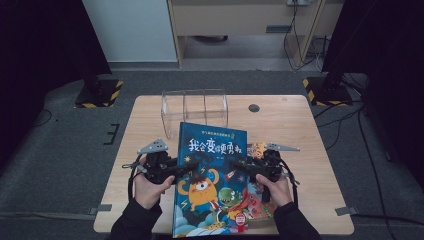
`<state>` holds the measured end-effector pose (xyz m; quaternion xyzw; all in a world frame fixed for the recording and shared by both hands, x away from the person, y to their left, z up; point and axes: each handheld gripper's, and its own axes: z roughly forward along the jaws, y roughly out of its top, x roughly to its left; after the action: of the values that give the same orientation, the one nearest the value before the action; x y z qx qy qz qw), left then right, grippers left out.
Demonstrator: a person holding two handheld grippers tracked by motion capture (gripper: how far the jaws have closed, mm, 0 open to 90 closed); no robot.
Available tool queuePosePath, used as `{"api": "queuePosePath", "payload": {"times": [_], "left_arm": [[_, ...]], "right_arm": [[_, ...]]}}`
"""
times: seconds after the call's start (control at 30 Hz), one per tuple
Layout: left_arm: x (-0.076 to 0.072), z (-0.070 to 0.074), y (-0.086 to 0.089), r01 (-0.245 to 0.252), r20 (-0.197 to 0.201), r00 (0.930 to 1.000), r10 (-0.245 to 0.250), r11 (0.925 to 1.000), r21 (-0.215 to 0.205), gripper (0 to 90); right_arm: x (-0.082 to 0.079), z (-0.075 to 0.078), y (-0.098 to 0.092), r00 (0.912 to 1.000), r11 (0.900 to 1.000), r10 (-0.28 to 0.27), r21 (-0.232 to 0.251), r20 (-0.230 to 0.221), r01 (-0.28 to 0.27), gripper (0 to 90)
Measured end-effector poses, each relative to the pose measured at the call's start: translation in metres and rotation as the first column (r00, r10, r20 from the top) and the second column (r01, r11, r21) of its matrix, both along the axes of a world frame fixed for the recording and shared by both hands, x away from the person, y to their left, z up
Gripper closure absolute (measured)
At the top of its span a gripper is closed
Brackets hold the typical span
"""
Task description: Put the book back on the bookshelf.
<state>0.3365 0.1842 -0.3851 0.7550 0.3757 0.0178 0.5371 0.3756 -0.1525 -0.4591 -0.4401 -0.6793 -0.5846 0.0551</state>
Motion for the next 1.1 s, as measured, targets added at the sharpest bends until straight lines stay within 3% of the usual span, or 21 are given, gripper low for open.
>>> {"api": "queuePosePath", "payload": {"times": [0.5,0.7,1.1], "left_arm": [[0.008,0.031,-0.02,0.015,0.079,0.9968,-0.012,0.9991,-0.039,70.0],[0.01,0.037,-0.026,0.029,0.102,0.9945,-0.024,0.9983,-0.051,72.2],[0.007,0.045,-0.034,0.031,0.158,0.9871,-0.027,0.9992,-0.025,72.3]], "right_arm": [[0.009,0.03,-0.019,0.9958,0.996,-0.063,0.062,0.066,0.059,29.9],[0.014,0.043,-0.026,0.9886,0.99,-0.106,0.1,0.107,0.095,32.4],[0.012,0.071,-0.038,0.9596,0.987,-0.147,0.094,0.24,0.128,39.0]]}}
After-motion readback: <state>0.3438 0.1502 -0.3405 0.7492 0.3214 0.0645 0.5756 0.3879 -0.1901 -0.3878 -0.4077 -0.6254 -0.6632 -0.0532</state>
